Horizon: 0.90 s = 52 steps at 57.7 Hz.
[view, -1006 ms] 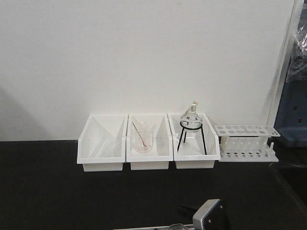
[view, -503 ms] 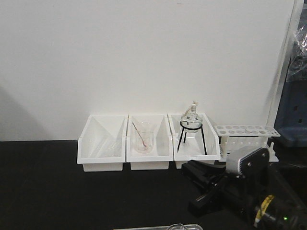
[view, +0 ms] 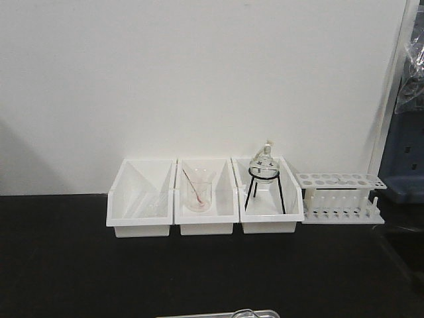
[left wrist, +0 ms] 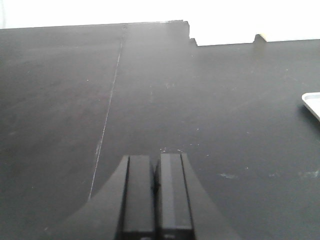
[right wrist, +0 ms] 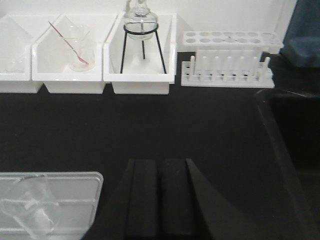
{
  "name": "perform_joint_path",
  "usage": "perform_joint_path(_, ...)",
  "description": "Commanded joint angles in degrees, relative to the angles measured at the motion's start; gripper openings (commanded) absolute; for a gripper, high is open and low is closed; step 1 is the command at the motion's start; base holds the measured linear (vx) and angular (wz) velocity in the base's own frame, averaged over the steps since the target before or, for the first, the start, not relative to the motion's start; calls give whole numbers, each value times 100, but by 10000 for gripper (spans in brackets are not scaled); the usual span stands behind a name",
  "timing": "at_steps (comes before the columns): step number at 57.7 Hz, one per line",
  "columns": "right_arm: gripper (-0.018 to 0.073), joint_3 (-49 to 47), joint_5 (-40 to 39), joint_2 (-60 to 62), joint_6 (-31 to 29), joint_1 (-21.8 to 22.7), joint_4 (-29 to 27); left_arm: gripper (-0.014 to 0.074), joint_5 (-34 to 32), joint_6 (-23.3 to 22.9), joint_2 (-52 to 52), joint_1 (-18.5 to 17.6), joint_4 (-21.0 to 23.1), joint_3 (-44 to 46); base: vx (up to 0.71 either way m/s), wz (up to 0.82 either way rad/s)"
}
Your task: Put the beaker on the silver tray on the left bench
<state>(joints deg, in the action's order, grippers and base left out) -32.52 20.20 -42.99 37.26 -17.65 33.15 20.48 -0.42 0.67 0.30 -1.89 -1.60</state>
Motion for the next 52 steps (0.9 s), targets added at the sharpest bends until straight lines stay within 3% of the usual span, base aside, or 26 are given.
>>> perform_joint_path(1,-6,162,91,646,-131,2,79,1,-446,-8,90,-36,9,-159,0,0)
perform_joint_path(20,-6,895,864,3035,-105,2,-88,1,-446,-8,90,-36,9,-159,0,0)
perform_joint_path(41,-6,895,893,3541,-105,2,-129,1,-446,-8,90,-36,9,-159,0,0)
perform_joint_path(46,-6,895,896,3541,-325,2,-730,1,-446,-8,90,-36,9,-159,0,0)
perform_joint_path(52,-6,895,869,3541,-1440,2,-1687,1,-446,-8,90,-36,9,-159,0,0)
